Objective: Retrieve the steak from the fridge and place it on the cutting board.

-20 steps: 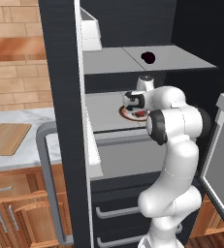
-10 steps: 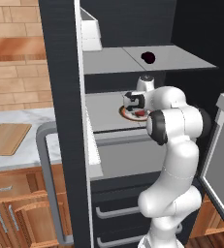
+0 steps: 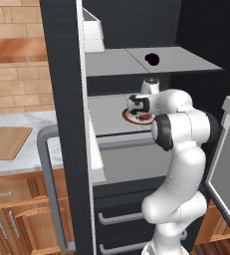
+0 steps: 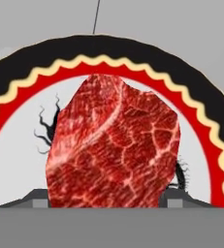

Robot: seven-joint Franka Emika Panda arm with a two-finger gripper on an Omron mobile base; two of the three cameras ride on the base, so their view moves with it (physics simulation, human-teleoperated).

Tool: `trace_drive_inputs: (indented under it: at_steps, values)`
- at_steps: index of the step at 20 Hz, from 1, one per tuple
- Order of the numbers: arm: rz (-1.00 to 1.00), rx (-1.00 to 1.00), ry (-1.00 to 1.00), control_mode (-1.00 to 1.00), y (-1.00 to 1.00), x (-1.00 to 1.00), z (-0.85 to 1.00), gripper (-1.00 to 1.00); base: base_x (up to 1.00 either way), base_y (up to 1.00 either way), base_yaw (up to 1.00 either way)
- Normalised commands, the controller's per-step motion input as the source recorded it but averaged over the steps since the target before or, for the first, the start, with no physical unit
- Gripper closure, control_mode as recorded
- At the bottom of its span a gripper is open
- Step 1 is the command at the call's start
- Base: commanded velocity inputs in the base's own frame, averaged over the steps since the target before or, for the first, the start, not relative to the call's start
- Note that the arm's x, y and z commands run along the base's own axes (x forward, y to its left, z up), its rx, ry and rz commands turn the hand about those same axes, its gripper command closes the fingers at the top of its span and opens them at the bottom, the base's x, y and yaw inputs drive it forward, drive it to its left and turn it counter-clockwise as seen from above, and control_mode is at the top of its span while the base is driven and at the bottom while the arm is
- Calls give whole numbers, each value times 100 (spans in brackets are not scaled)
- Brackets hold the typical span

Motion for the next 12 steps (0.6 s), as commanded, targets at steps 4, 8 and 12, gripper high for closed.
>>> trace_drive_inputs:
  at_steps: [4, 8, 12]
  values:
    - [0, 0, -2, -100, -2, -20, 1, 100, 0, 0, 0]
    - [0, 0, 0, -100, 0, -8, 2, 100, 0, 0, 0]
    - [0, 0, 0, -100, 0, -9, 1, 100, 0, 0, 0]
